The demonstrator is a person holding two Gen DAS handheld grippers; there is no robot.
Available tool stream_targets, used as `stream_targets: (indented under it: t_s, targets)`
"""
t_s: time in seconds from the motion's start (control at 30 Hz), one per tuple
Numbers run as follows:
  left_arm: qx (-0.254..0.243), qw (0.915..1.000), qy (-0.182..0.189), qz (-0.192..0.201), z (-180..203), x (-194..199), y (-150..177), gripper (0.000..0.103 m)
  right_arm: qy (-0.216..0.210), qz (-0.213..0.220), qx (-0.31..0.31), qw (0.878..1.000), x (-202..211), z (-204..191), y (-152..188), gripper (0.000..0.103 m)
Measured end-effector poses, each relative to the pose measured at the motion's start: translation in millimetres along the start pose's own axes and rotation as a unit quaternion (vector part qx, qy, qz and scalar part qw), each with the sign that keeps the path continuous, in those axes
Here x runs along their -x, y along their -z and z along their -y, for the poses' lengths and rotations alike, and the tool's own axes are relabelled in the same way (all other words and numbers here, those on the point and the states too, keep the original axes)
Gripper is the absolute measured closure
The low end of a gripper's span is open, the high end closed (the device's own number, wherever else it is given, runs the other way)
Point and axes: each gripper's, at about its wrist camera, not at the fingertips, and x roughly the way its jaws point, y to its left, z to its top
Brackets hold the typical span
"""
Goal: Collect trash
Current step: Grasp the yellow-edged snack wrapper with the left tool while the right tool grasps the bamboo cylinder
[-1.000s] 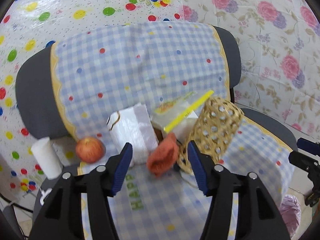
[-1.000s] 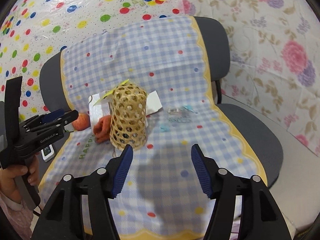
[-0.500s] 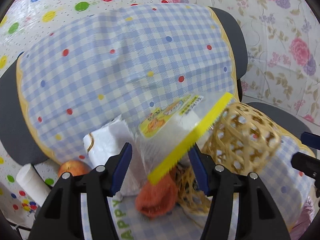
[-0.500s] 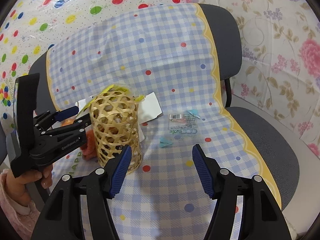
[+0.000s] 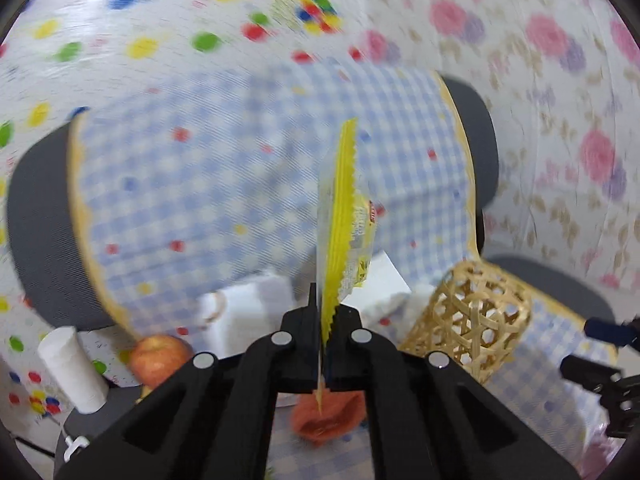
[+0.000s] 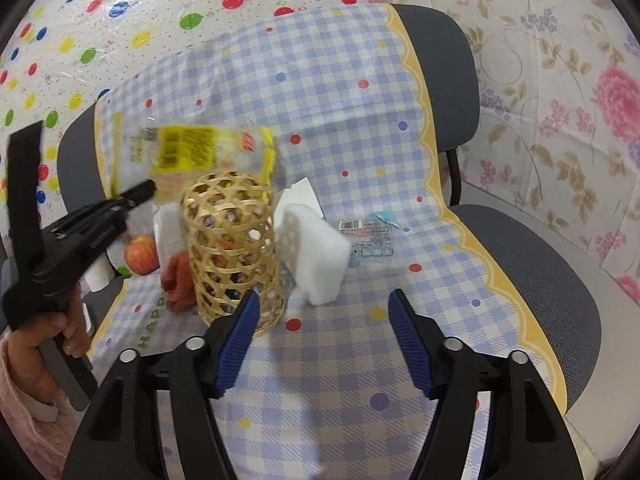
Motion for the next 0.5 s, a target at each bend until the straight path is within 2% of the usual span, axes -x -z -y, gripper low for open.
stream_targets:
  t_s: [0.07, 0.1, 0.17, 0.33, 0.5]
  targets:
    - [0.02, 0.9997, -0.008, 0.013, -13, 19, 2, 0.103, -0.01, 0.005, 0.005, 1.0, 1, -7, 1, 0.027]
    - [0.031, 0.9992, -0.016, 0.02, -21, 31, 5, 0.103, -0.013, 0.008, 0.006, 1.0, 2, -10, 1, 0.021]
    - [0.048, 0.9983, -0.023, 0.024, -32, 45, 9, 0.103, -0.021, 0.017, 0.011, 1.0, 3, -16, -1, 0.016]
    - [0.087, 0.9958, -0.025, 0.009, -53, 69, 28, 0.103, -0.035, 0.034, 0.021, 0.999, -6, -33, -15, 0.013]
    - [0.091, 0.9956, -0.023, 0.001, -52, 74, 40, 0.103, -0.044, 0.028, 0.013, 0.999, -32, -40, -31, 0.013]
